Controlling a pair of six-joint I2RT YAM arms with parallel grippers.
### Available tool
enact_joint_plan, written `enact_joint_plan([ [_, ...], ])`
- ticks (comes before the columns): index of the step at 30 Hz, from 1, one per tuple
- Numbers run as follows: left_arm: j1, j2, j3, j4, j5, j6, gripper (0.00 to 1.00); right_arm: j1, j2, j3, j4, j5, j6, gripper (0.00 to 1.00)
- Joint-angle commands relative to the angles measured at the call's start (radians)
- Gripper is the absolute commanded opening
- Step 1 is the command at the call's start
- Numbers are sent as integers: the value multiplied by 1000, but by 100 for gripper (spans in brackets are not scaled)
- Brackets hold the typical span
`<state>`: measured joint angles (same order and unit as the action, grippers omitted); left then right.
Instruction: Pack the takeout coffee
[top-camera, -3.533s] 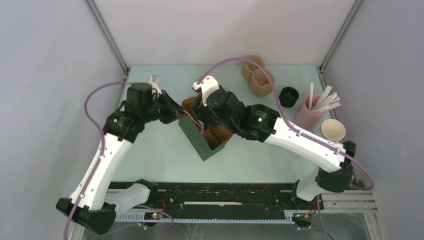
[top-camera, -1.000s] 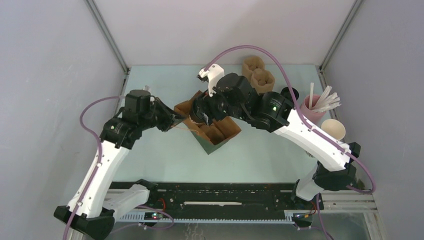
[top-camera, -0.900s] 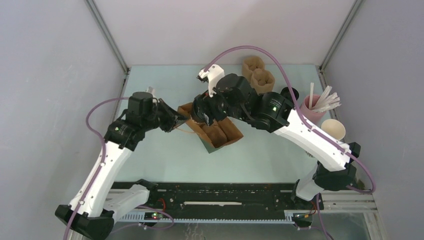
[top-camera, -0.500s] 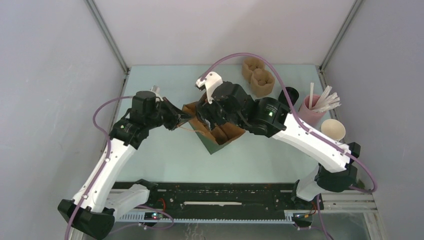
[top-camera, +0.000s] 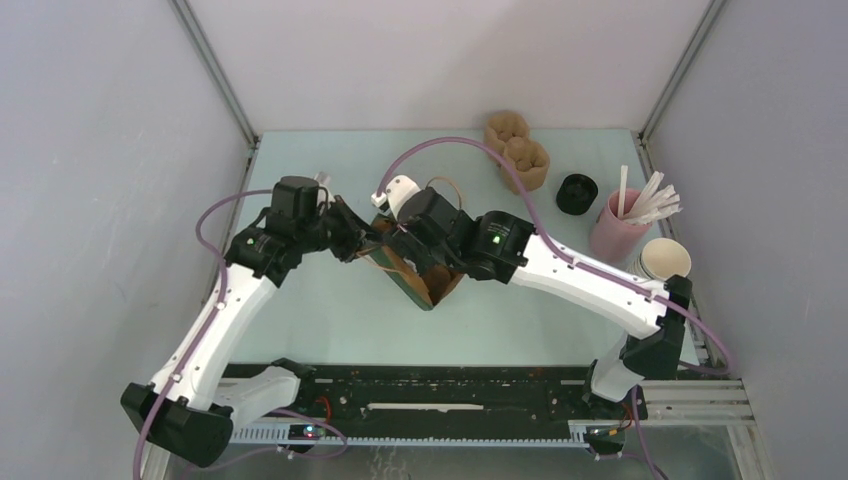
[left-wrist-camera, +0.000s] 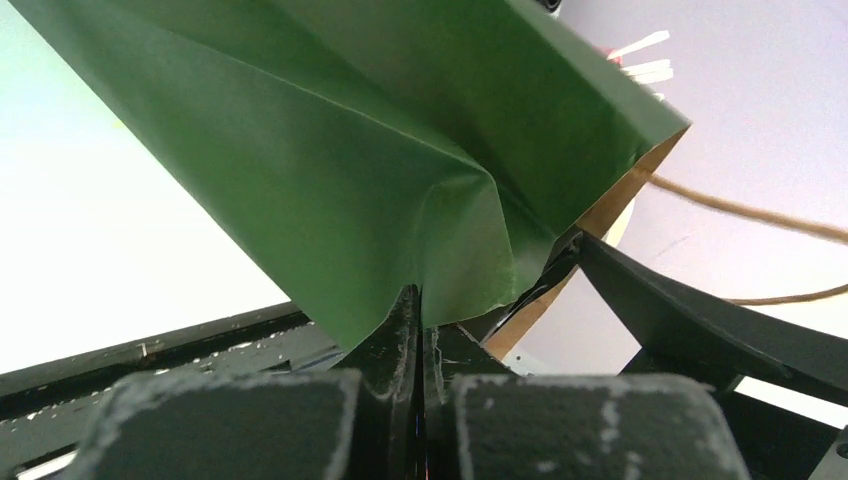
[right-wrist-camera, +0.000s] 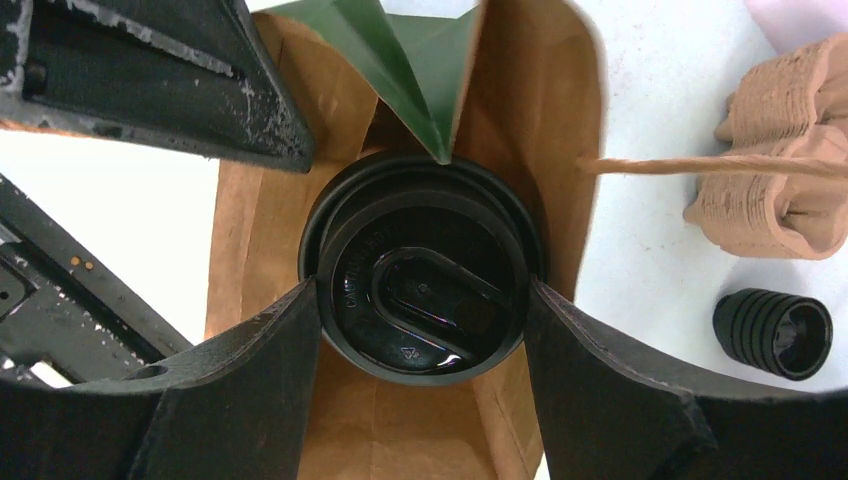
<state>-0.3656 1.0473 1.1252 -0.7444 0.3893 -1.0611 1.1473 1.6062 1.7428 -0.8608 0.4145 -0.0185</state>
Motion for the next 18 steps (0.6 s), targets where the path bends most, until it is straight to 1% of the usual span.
enact_joint_plan([
  [1, -1, 33, 64, -139, 41, 67, 0, 19, 24, 12, 110, 32, -25, 39],
  [4, 0, 50, 110, -218, 31, 101, 0, 13, 43, 38, 120, 45, -28, 39],
  [7, 8, 56, 146, -285, 22, 121, 0, 15, 55, 79, 92, 51, -19, 39],
  [9, 16, 43, 153, -298, 9, 121, 0, 13, 50, 126, 57, 40, -3, 39],
  [12, 39, 45, 144, -293, 20, 116, 0, 13, 12, 153, 51, -32, 6, 40],
  [14, 42, 49, 142, -277, 29, 101, 0, 11, -33, 105, 90, -105, -10, 40],
  [16, 41, 46, 136, -251, 40, 74, 0, 8, -95, 5, 162, -174, -48, 40],
  [18, 44, 40, 130, -238, 49, 36, 0, 3, -145, -59, 191, -228, -60, 39],
])
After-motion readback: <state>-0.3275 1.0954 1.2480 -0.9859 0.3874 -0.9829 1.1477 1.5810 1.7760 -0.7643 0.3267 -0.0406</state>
